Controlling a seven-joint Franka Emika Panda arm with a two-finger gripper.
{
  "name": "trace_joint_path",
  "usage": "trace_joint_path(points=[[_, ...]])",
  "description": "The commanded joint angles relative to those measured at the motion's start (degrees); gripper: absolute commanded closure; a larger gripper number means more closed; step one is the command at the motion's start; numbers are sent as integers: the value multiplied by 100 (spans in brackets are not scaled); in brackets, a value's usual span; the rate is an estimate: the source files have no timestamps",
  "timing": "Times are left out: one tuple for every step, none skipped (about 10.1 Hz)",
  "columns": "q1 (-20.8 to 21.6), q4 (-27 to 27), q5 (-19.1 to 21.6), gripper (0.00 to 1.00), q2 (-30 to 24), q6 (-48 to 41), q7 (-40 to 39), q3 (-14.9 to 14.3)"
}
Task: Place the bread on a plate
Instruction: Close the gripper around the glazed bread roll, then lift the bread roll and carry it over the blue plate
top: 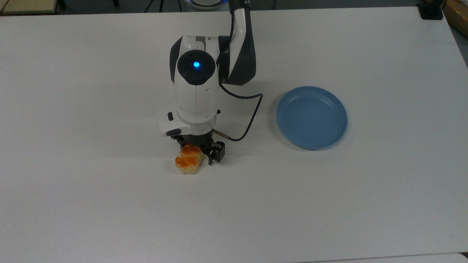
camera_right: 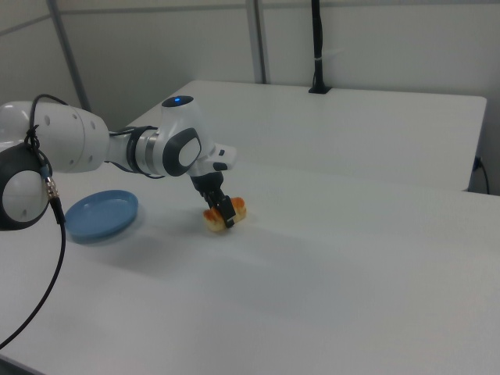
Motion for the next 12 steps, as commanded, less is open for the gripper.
trace_joint_path(points=[[39, 159, -40, 51, 43, 51, 81, -50], [39, 160, -58, 52, -9, 42, 72, -50], [31, 142, -67, 52, -253, -28, 20, -59], [39, 98, -58, 52, -551, -289, -111, -50], [57, 115, -58, 51, -746, -814, -408, -50], [92, 116, -49, 50, -878, -1072, -594, -42], [223, 133, -49, 50, -906, -1126, -596, -33], [537, 142, -58, 50, -906, -1188, -570, -50], [819, 142, -58, 50, -906, -1275, -543, -42], [1048, 151, -58, 50, -906, -1398, -378, -50], [1268, 177, -58, 50, -906, -1504, -185, -50], [1592, 177, -58, 50, -915, -1531, 70, -50]])
